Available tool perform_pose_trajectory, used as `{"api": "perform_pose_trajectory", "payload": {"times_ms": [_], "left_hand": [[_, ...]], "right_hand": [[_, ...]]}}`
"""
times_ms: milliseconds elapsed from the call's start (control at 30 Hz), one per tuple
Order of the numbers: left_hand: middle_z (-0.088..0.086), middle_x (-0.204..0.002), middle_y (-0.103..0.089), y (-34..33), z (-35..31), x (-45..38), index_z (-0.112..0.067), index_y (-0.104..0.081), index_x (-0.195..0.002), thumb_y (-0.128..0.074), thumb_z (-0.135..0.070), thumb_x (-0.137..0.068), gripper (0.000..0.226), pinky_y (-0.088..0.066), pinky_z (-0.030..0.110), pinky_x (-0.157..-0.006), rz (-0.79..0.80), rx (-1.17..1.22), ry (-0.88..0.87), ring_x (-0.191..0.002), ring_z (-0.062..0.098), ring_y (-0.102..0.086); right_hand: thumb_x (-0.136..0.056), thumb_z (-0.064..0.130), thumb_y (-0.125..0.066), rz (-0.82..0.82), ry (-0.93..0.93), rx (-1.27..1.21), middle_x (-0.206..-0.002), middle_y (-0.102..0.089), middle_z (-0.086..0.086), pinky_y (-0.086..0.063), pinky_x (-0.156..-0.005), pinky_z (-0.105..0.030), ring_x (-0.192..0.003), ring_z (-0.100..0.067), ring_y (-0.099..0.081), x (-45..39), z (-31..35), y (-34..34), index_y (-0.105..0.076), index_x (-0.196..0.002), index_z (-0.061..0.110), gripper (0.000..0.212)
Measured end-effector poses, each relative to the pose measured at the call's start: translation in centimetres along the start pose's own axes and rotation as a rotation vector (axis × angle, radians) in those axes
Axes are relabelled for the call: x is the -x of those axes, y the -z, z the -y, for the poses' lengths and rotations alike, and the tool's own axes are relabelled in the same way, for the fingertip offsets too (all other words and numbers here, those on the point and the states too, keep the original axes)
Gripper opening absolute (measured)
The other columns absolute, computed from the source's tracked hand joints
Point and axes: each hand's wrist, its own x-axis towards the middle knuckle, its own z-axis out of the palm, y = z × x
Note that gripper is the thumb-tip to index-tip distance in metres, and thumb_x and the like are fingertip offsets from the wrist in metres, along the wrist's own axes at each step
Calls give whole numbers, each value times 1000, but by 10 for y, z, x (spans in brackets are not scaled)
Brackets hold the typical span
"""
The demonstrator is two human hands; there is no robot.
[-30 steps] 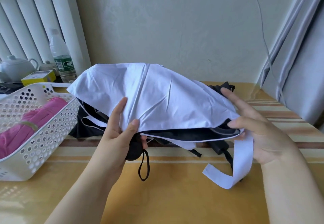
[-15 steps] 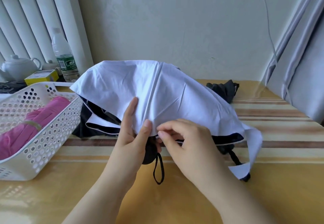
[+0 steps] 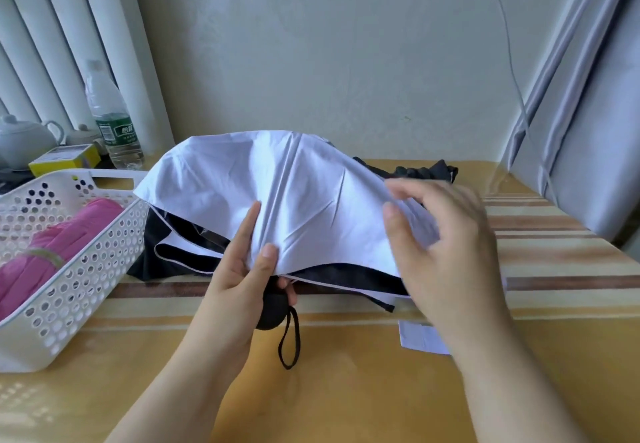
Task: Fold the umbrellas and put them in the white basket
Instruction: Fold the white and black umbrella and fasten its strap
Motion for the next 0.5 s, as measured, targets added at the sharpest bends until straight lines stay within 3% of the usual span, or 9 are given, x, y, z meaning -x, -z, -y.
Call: {"api": "perform_pose_trajectory", "payload": {"times_ms": [33, 67, 133, 167, 233, 300, 367, 433, 500], "left_hand": [[-2, -55, -49, 1, 0, -1, -55, -46, -129, -51, -25, -93, 48, -46, 39, -73, 5, -4, 5, -53, 12, -54], [-2, -55, -50, 2, 0, -1, -57, -46, -128, -51, -25, -93, 48, -46, 39, -73, 9, -5, 7, -54, 13, -54], [-2, -56, -52, 4, 1, -2, -59, -46, -125, -51, -24, -94, 47, -47, 35, -71, 7, -10, 3, -55, 14, -56], [-1, -57, -53, 5, 2, -3, -60, -45, -125, -50, -24, -95, 47, -48, 30, -65, -1, -11, -4, -56, 15, -56], [1, -59, -53, 7, 2, -5, -61, -46, -123, -49, -22, -96, 47, -46, 20, -52, -19, 2, -20, -58, 17, -57], [2, -61, -55, 10, 2, -8, -59, -45, -123, -49, -19, -97, 48, -48, 18, -51, -35, 7, -34, -58, 17, -59], [0, -64, -61, 12, 2, -10, -56, -43, -128, -48, -16, -98, 50, -52, 22, -56, -50, -4, -43, -57, 16, -62], [-5, -69, -64, 15, 3, -12, -51, -41, -135, -48, -15, -98, 52, -50, 27, -59, -46, -6, -48, -57, 16, -60], [-6, -76, -62, 16, 3, -13, -49, -41, -138, -50, -16, -97, 53, -48, 25, -56, -21, 12, -39, -57, 16, -58]], "right_hand": [[-90, 37, -55, -47, -96, 70, -108, -59, 7, -35, -91, -19, -104, -10, -49, -6, -13, 9, -63, -119, 20, 34], [-89, 45, -56, 28, -261, 75, -118, -57, 6, -34, -93, -23, -111, -10, -47, -10, -25, 16, -56, -129, 25, 44], [-74, 69, -55, 373, -636, -9, -133, -53, 8, -41, -96, -33, -118, -11, -49, -11, -42, 23, -40, -139, 39, 73], [-62, 79, -55, 509, -718, -74, -135, -54, 9, -44, -98, -37, -118, -11, -52, -10, -47, 23, -36, -140, 45, 87], [-44, 84, -63, 595, -724, -248, -127, -62, 9, -48, -99, -41, -113, -10, -59, -8, -51, 21, -39, -132, 54, 96], [-42, 73, -81, 640, -662, -408, -125, -63, 15, -48, -99, -40, -113, -7, -60, -6, -50, 18, -41, -121, 63, 89], [-57, 42, -90, 686, -579, -451, -129, -59, 18, -49, -100, -38, -115, -3, -59, -6, -49, 17, -41, -121, 64, 84], [-67, 12, -85, 638, -529, -605, -132, -58, 13, -51, -97, -32, -114, -4, -61, -8, -47, 23, -44, -129, 54, 85], [-63, 8, -79, 576, -566, -854, -131, -62, 4, -54, -89, -28, -112, -14, -64, -12, -48, 35, -48, -132, 45, 84]]}}
